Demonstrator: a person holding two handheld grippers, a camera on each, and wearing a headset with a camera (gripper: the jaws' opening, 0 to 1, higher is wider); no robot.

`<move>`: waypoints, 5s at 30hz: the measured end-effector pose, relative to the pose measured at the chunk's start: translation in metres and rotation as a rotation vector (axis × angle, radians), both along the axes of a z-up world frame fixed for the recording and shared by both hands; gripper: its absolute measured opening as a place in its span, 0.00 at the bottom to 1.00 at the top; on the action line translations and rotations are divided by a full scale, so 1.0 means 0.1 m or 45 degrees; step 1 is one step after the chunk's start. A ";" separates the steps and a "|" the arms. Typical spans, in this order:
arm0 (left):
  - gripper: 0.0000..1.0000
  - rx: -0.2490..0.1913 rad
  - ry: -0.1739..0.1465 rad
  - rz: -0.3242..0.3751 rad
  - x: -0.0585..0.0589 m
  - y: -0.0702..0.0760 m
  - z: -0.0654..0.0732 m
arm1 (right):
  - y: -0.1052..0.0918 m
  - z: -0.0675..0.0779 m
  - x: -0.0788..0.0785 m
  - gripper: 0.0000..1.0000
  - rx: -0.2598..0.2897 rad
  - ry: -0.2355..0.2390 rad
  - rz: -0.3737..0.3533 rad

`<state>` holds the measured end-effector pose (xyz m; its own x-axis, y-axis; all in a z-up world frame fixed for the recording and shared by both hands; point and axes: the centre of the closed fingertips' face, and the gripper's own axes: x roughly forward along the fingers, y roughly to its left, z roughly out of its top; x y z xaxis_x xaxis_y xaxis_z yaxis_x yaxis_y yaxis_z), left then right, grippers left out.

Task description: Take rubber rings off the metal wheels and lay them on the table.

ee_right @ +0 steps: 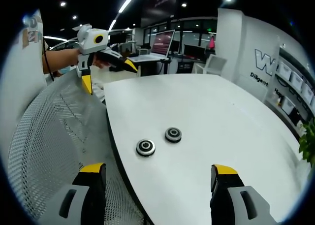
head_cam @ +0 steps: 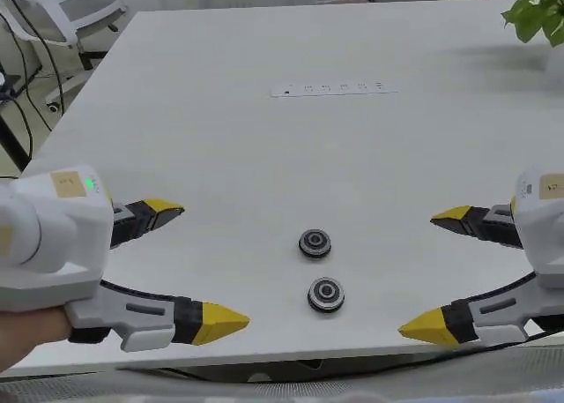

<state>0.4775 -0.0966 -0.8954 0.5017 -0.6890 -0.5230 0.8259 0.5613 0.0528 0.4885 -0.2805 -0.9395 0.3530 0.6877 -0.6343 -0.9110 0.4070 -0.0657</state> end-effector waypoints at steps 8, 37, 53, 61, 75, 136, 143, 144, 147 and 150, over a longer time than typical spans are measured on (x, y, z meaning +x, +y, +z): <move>0.90 -0.019 -0.011 -0.012 0.04 -0.03 0.05 | 0.05 0.03 0.05 0.87 0.020 -0.011 0.007; 0.88 -0.003 -0.018 -0.086 0.26 -0.20 0.03 | 0.32 0.10 0.29 0.81 0.086 -0.033 0.093; 0.83 0.036 0.018 -0.169 0.35 -0.39 -0.15 | 0.42 -0.06 0.30 0.72 0.090 0.022 0.142; 0.79 0.049 0.045 -0.208 0.34 -0.49 -0.24 | 0.45 -0.14 0.30 0.68 0.079 0.043 0.168; 0.70 0.076 0.091 -0.271 0.34 -0.64 -0.41 | 0.50 -0.31 0.29 0.58 0.011 0.070 0.262; 0.23 0.132 0.246 -0.446 0.25 -1.13 -1.03 | 0.66 -0.71 0.12 0.36 -0.040 0.183 0.434; 0.19 0.159 0.201 -0.465 0.25 -1.15 -1.06 | 0.67 -0.72 0.10 0.36 -0.045 0.182 0.445; 0.19 0.163 0.189 -0.470 0.25 -1.15 -1.06 | 0.67 -0.72 0.11 0.36 -0.045 0.181 0.444; 0.17 0.184 0.145 -0.496 0.23 -1.17 -1.07 | 0.67 -0.72 0.13 0.34 -0.039 0.170 0.436; 0.17 0.180 0.148 -0.491 0.22 -1.15 -1.06 | 0.68 -0.72 0.14 0.34 -0.024 0.179 0.424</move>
<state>0.4995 -0.2117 -1.0011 0.1537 -0.7319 -0.6638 0.9789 0.2042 0.0016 0.5024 -0.2123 -1.0115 0.0198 0.7378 -0.6747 -0.9942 0.0861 0.0651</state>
